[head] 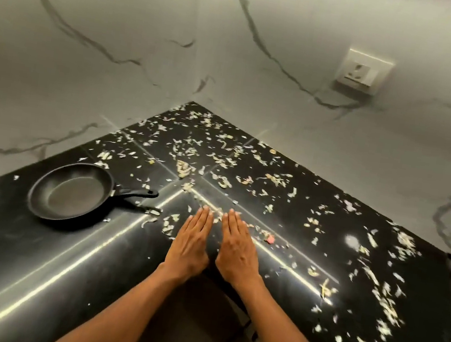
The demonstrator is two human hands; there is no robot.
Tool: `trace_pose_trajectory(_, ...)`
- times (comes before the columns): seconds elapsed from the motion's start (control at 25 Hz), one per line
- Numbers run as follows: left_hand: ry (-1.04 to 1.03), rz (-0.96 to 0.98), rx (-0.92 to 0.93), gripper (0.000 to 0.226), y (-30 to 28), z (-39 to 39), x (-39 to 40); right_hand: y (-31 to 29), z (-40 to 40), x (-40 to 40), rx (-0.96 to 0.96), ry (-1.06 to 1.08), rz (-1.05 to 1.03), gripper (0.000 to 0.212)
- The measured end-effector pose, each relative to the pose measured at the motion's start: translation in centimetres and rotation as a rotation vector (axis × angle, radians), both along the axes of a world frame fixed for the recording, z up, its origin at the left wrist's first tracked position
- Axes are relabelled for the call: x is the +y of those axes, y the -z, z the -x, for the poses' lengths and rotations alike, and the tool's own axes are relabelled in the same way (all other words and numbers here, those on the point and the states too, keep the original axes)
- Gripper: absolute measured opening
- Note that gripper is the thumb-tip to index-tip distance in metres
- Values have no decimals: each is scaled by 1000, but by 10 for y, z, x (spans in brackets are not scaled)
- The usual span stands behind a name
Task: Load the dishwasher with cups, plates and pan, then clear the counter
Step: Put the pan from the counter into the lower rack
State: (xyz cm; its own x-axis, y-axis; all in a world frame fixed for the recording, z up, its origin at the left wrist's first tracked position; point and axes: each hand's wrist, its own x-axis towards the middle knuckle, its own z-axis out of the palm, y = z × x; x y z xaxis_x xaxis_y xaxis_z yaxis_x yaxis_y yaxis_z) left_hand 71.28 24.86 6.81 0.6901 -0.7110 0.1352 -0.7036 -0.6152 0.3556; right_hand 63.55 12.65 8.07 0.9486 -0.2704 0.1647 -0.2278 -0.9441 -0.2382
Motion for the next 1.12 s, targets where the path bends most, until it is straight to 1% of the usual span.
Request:
trace_pose_trajectory(0.16, -200, 2, 14, 83, -3, -45, 27, 1, -71, 14, 4, -193, -31, 82)
trace_pose_trajectory(0.24, -298, 3, 24, 82, -4, -62, 44, -1, -100, 27, 10, -261, 9, 81)
trace_pose_trajectory(0.32, -373, -7, 28, 76, -3, -77, 62, 0, -124, 44, 35, -339, 29, 78)
trace_pose_trajectory(0.44, -461, 6, 91, 75, -4, -94, 84, -1, -151, 65, 46, -396, -56, 75)
trace_pose_trajectory(0.52, -478, 5, 117, 73, -6, -103, 92, -8, -164, 71, 36, -401, -85, 74)
trace_pose_trajectory(0.6, -488, 23, 136, 78, -4, -112, 103, -10, -182, 80, 95, -431, -98, 73)
trace_pose_trajectory(0.72, -463, 14, 218, 78, -6, -120, 109, -14, -195, 87, 200, -413, -133, 72)
trace_pose_trajectory(0.8, -472, 29, 242, 77, -11, -126, 110, -13, -198, 93, 227, -377, -191, 65)
trace_pose_trajectory(0.88, -521, 95, 256, 72, -17, -130, 111, -10, -202, 98, 214, -349, -212, 44)
trace_pose_trajectory(0.92, -552, 136, 255, 66, -19, -132, 113, -9, -202, 100, 191, -336, -211, 32)
trace_pose_trajectory(0.96, -579, 174, 250, 60, -21, -132, 115, -8, -202, 101, 157, -328, -214, 25)
trace_pose_trajectory(1.04, -635, 251, 256, 52, -20, -130, 120, -3, -199, 105, 86, -341, -241, 29)
trace_pose_trajectory(1.12, -696, 306, 289, 53, -12, -125, 127, 6, -191, 115, 33, -394, -315, 28)
